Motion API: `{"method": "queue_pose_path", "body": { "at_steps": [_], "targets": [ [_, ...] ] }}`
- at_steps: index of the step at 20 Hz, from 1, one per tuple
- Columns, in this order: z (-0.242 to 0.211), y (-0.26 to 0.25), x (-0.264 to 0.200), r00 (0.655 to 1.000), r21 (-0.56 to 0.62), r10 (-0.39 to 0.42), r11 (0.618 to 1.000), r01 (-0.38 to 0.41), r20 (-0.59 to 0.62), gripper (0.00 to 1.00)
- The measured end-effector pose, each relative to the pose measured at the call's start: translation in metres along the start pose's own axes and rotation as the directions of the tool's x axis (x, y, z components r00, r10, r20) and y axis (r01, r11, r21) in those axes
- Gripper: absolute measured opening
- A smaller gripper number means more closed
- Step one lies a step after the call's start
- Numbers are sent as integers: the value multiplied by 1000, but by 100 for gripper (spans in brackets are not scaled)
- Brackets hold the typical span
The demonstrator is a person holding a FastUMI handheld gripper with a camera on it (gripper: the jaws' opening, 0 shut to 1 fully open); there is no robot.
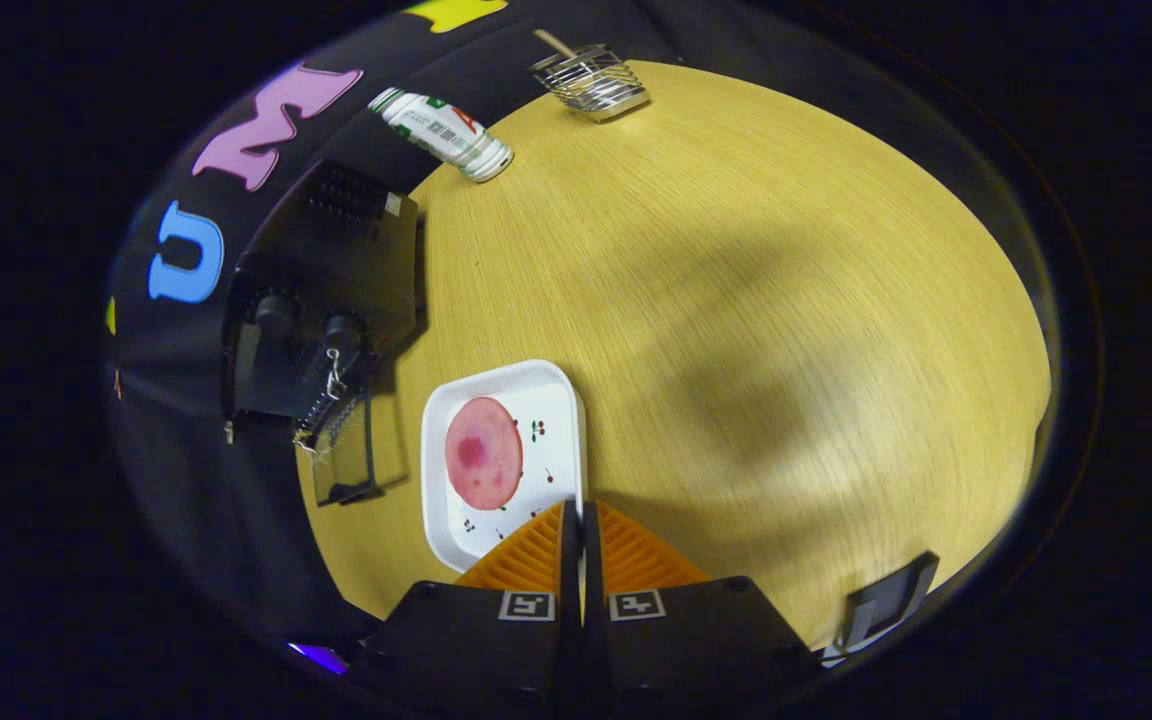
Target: Open the toaster oven, put the food inside, and close the toaster oven door.
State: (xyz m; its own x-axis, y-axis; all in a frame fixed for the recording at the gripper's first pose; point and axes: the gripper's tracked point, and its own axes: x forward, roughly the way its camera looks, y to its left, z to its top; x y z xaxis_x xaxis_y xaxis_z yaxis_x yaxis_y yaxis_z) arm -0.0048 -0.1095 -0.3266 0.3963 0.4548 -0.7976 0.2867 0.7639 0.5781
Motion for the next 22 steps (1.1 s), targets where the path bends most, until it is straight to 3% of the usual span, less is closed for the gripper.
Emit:
{"method": "queue_pose_path", "body": {
  "at_steps": [6, 13, 22],
  "targets": [
    [-6, 9, -27, 993, 133, 69, 988, -81, 91, 5],
    [-29, 19, -66, 973, 285, 132, 941, -182, 187, 5],
    [-52, 79, -95, 932, 317, 243, 891, -324, 270, 5]
  ]
}}
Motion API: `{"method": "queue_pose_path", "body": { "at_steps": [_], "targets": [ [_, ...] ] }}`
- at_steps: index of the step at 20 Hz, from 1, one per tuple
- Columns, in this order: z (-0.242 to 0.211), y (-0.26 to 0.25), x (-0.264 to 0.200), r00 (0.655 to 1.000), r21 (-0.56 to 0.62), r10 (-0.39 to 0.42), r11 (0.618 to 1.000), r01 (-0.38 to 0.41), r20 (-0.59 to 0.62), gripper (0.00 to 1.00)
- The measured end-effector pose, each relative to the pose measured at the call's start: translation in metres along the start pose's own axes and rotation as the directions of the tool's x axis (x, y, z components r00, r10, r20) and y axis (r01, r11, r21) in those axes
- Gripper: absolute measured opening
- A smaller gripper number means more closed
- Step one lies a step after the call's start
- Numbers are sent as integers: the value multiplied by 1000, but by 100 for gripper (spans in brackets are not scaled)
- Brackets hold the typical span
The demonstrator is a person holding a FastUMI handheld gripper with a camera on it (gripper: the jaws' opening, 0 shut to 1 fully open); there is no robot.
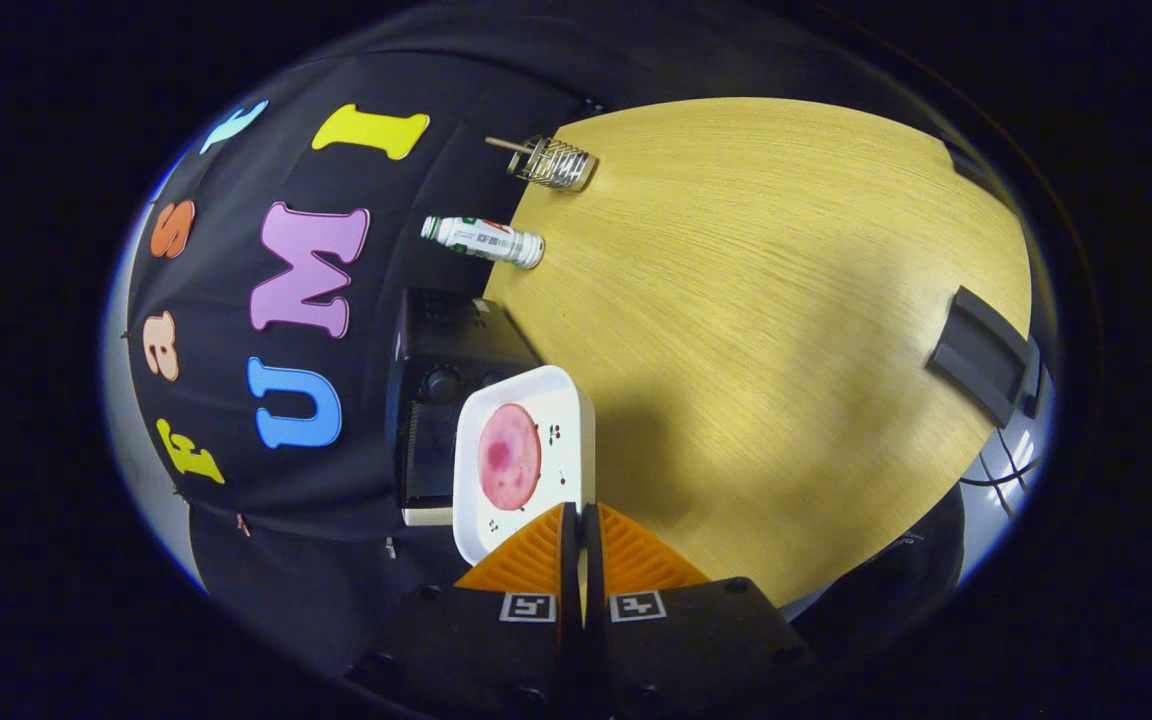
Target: Open the toaster oven, put the food inside, and close the toaster oven door.
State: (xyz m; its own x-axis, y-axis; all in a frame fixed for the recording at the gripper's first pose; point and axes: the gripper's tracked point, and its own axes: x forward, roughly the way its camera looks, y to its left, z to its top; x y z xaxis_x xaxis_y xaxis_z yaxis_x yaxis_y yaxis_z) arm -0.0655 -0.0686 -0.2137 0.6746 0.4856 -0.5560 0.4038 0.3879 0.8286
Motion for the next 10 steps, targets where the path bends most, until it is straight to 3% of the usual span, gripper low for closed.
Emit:
{"method": "queue_pose_path", "body": {
  "at_steps": [10],
  "targets": [
    [-66, 72, 63, 992, -90, 63, 993, -73, -113, 5]
  ]
}}
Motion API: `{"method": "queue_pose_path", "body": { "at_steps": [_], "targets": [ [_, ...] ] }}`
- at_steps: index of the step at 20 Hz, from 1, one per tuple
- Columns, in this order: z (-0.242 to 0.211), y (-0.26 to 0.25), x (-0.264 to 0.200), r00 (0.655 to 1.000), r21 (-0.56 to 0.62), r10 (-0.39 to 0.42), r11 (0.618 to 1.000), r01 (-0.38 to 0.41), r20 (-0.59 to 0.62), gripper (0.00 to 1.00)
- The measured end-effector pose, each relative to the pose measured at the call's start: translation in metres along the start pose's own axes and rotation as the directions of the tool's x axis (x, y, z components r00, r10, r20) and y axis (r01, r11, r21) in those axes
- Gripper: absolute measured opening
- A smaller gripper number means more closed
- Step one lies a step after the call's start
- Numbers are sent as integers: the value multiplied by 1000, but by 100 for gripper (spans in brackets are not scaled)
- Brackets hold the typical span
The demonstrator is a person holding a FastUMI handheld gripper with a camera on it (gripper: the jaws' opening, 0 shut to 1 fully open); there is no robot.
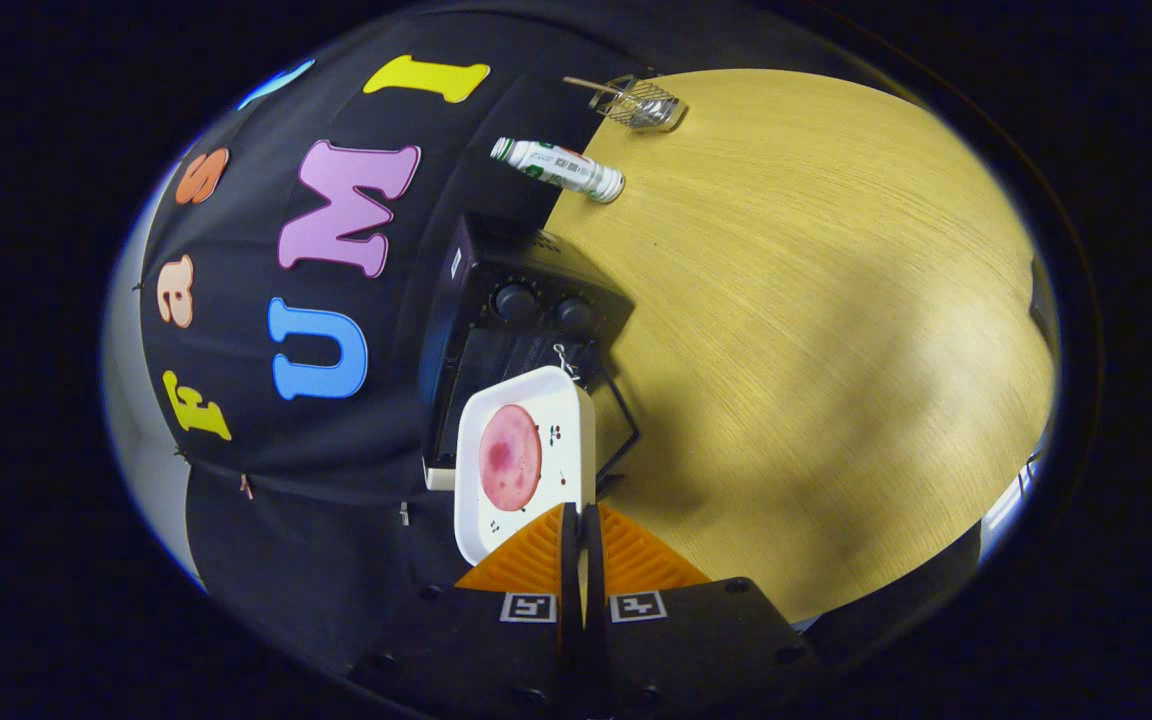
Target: Open the toaster oven, put the food inside, and close the toaster oven door.
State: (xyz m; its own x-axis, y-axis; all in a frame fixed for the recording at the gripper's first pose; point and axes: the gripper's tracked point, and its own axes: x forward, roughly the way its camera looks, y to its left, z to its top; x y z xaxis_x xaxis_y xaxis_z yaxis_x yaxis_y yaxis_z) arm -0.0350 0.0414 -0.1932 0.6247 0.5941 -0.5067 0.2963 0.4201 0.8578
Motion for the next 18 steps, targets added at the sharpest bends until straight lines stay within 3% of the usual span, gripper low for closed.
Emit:
{"method": "queue_pose_path", "body": {
  "at_steps": [8, 18],
  "targets": [
    [-3, 17, 92, 999, 45, -24, 999, 26, -33, 5],
    [10, 48, 178, 992, 103, 1, 995, -14, 126, 5]
  ]
}}
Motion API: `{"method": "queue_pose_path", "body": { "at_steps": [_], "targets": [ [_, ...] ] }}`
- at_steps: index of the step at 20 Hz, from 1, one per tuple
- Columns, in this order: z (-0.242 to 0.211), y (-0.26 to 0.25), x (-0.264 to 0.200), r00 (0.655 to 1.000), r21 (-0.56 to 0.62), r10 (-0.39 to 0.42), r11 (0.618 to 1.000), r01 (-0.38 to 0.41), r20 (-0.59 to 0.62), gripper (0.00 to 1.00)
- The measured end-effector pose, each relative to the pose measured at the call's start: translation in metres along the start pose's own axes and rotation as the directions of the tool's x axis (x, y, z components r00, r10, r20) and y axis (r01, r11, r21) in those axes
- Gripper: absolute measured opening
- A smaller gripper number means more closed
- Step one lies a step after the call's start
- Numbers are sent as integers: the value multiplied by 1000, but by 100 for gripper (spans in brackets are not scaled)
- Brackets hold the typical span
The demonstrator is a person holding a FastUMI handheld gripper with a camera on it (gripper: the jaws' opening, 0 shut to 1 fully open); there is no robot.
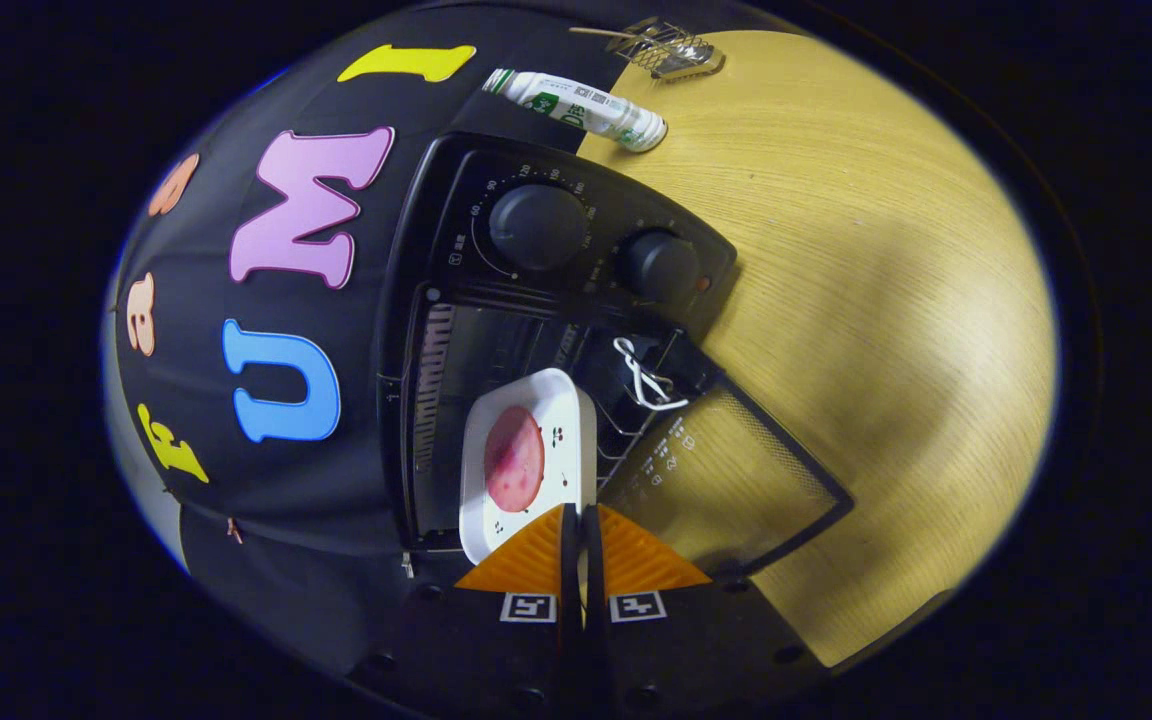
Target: Open the toaster oven, put the food inside, and close the toaster oven door.
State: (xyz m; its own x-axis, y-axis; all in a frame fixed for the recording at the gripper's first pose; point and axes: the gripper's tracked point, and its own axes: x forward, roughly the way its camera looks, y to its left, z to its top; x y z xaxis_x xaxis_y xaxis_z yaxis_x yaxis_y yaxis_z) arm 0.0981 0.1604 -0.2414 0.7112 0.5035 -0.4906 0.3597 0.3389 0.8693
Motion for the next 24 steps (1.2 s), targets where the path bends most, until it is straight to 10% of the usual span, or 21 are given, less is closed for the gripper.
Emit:
{"method": "queue_pose_path", "body": {
  "at_steps": [15, 24],
  "targets": [
    [30, 17, 49, 992, 55, -37, 998, 31, 120, 12],
    [-17, 10, -16, 1000, -187, -2, 982, -3, -30, 65]
  ]
}}
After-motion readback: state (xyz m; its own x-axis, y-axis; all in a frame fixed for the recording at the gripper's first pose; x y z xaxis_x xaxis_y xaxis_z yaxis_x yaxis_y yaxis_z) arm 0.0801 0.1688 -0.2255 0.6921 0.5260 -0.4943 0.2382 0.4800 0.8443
